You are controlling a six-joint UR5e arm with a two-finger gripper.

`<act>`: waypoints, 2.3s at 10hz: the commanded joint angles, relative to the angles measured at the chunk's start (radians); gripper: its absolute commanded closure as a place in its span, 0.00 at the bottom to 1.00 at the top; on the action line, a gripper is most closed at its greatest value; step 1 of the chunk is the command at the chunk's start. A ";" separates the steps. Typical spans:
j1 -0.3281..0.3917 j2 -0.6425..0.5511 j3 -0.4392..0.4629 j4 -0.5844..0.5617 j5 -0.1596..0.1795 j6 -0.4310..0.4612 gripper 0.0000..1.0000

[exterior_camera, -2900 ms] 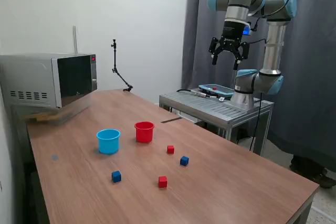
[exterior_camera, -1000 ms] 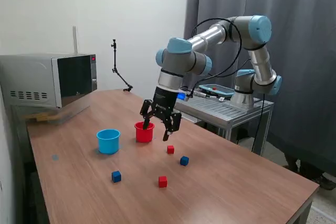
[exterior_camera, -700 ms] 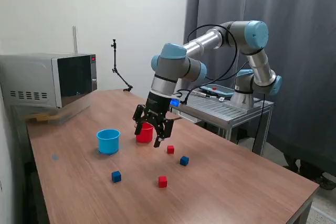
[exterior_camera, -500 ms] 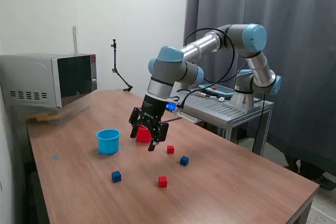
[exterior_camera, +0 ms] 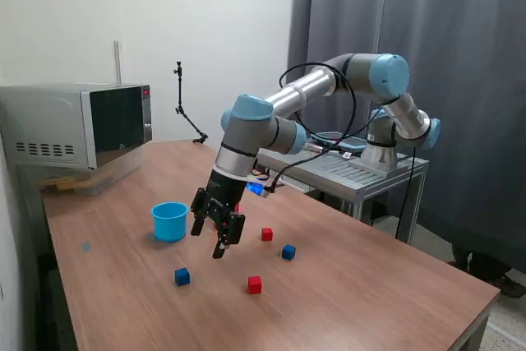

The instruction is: Place red objects in the red bin, and blue objects in the blue bin.

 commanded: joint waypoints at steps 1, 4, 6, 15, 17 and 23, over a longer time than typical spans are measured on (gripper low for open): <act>-0.004 0.039 -0.032 -0.002 0.000 0.034 0.00; -0.022 0.078 -0.043 -0.018 -0.002 0.069 0.00; -0.036 0.079 -0.049 -0.027 -0.002 0.075 0.00; -0.055 0.110 -0.070 -0.047 0.078 0.015 0.00; -0.055 0.116 -0.070 -0.047 0.078 0.006 0.00; -0.055 0.127 -0.086 -0.047 0.078 0.005 0.00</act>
